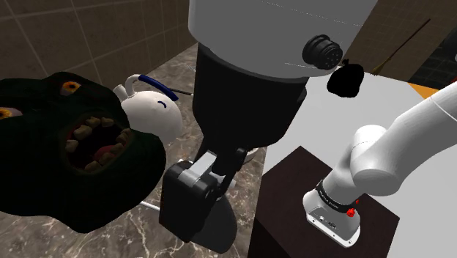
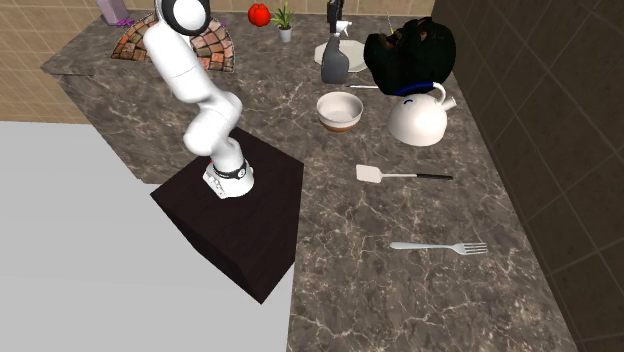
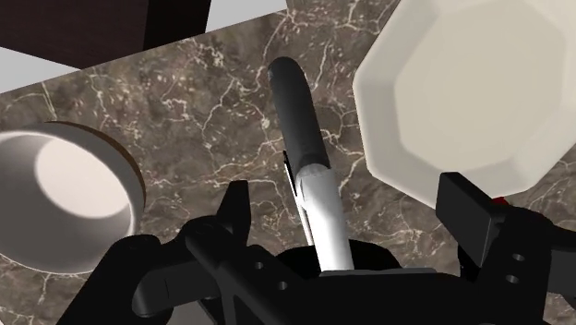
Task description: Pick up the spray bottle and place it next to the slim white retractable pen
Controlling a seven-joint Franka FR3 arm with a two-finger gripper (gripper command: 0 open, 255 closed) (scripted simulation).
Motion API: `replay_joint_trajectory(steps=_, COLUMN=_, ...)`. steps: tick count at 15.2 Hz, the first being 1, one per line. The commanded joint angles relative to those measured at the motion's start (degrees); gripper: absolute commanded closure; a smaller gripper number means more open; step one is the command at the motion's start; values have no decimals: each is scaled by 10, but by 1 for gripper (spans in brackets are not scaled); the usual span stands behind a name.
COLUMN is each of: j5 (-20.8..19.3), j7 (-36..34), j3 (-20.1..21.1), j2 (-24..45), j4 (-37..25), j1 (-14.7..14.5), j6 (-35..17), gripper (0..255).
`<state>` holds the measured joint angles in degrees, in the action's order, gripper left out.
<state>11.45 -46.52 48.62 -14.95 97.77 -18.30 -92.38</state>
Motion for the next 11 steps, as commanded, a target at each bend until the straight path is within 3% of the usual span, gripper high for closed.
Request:
replay_joint_trajectory(steps=1, j5=0, j7=0, j3=0, j2=0, j4=0, j1=0, j6=0, gripper=0)
replay_joint_trajectory(steps=5, j5=-22, j7=-19, j3=11, j2=31, j4=-98, j1=7, j6=74, gripper=0)
replay_joint_trajectory(steps=11, j5=-22, j7=-19, j3=11, j2=31, j4=-98, j1=7, j6=74, gripper=0)
